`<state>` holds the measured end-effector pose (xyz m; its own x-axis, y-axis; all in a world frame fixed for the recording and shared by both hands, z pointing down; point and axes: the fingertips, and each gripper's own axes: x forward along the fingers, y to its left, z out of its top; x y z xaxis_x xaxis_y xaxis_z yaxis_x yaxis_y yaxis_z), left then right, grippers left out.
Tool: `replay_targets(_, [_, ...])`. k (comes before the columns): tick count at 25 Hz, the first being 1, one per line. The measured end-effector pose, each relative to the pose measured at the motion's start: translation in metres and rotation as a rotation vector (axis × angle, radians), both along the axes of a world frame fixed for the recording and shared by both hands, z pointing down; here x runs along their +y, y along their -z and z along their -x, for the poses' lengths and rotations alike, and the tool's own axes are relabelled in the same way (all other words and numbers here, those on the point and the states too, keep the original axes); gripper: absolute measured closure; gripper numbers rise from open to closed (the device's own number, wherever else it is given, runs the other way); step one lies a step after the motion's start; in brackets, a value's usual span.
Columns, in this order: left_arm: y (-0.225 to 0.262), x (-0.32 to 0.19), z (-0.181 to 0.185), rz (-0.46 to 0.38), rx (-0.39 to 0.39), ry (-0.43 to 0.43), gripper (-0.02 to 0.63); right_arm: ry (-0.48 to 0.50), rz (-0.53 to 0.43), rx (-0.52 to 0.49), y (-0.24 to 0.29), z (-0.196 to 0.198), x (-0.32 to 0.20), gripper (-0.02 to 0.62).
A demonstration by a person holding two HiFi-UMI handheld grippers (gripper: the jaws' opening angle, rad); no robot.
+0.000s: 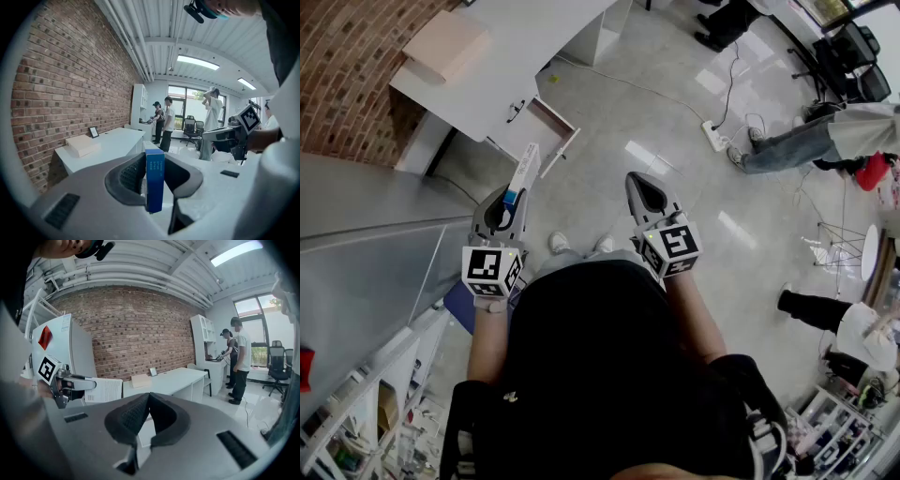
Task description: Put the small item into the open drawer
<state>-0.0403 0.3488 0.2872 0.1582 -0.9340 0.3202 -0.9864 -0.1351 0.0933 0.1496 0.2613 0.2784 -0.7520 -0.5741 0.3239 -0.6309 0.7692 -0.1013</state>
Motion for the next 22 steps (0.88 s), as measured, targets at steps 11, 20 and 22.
replay_targets(11, [-0.018,0.02,0.049,0.01,0.039,-0.02,0.509,-0.059,0.018,0.001,-0.006,0.05,0.022,0.583])
replay_targets(20, [-0.036,-0.003,0.059,0.044,0.051,-0.041,0.509,-0.09,0.038,0.022,-0.021,0.059,0.0,0.583])
replay_targets(22, [-0.039,-0.014,0.063,0.054,0.049,-0.031,0.509,-0.088,0.042,0.021,-0.025,0.062,-0.013,0.583])
